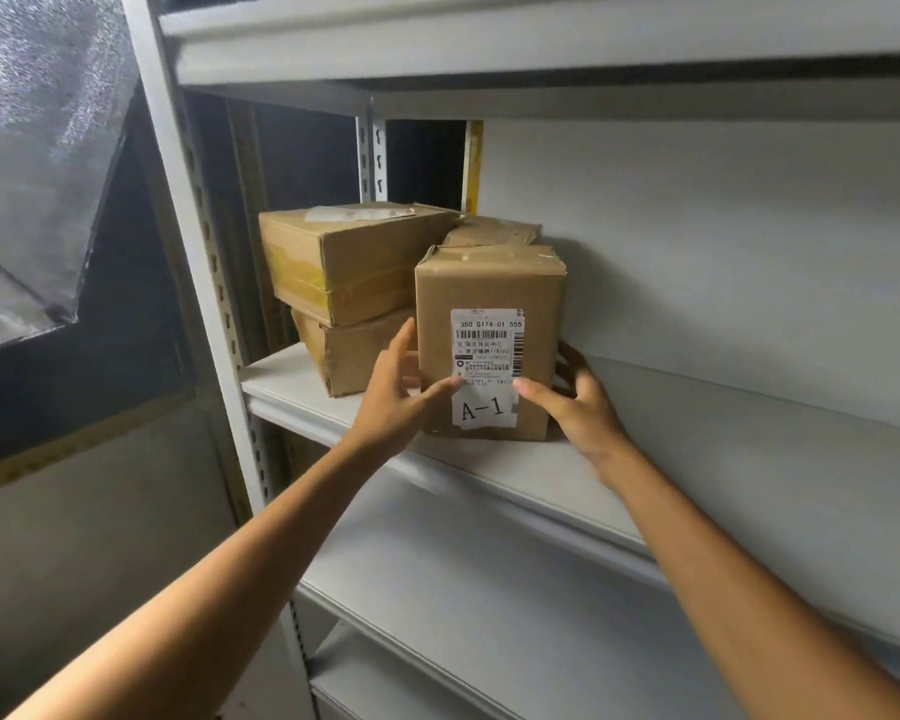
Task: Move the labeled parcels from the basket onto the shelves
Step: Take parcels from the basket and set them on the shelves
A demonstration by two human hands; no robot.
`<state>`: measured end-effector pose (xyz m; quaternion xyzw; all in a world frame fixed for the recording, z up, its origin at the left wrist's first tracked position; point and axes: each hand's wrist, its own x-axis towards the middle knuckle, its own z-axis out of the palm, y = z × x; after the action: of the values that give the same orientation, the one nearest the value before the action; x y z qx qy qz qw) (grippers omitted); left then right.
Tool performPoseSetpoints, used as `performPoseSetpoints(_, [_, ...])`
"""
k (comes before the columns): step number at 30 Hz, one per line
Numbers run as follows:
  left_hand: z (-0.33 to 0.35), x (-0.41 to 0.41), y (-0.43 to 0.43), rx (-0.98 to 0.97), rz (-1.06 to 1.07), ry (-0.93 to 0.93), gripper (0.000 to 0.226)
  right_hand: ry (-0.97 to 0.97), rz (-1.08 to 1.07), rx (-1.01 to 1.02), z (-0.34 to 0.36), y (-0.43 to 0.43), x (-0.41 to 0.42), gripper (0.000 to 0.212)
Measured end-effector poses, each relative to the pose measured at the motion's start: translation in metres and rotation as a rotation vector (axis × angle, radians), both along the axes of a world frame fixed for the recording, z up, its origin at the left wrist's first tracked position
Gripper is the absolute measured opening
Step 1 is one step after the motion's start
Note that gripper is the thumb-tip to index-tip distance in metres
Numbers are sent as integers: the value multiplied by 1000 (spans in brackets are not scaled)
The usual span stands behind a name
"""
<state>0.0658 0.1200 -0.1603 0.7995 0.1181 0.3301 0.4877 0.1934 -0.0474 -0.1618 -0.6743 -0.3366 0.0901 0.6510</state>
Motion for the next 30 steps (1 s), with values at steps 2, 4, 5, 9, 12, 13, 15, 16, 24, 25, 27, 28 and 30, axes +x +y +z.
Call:
performPoseSetpoints(2, [-1, -5, 0, 38, -22, 17, 91, 1, -23, 4, -2, -7, -3, 62])
performPoseSetpoints(4, [-1, -10, -3, 67, -46, 13, 90, 6, -47, 6, -2, -15, -8, 64])
performPoseSetpoints(5, [-1, -11, -5, 56, -64, 8, 89, 10, -58, 14, -2, -18, -11, 64])
performPoseSetpoints(9, [-2, -13, -32, -14, -164, -54, 84, 9, -127, 54, -3, -40, -28, 58])
performPoseSetpoints(12, [2, -6, -65, 5, -231, -78, 83, 14, -212, 68, -1, -77, -36, 56])
performPoseSetpoints(13, [5, -2, -78, 4, -257, -78, 83, 8, -245, 62, 2, -92, -37, 57])
performPoseSetpoints(15, [13, 7, -103, -14, -329, -62, 83, 0, -323, 57, 8, -127, -40, 60])
performPoseSetpoints(16, [15, 12, -117, -26, -377, -53, 83, -7, -364, 60, 12, -145, -42, 61])
performPoseSetpoints(24, [29, 36, -277, -99, -657, -45, 81, -9, -601, 108, 36, -311, -76, 53])
performPoseSetpoints(25, [32, 36, -301, -103, -686, -54, 81, 1, -621, 119, 37, -338, -83, 52])
performPoseSetpoints(27, [36, 35, -351, -126, -752, -58, 81, 29, -667, 146, 34, -391, -101, 49])
performPoseSetpoints(28, [37, 34, -377, -153, -803, -55, 81, 35, -697, 161, 33, -417, -112, 48])
performPoseSetpoints(30, [37, 30, -431, -190, -912, -34, 77, 37, -780, 181, 28, -470, -133, 48])
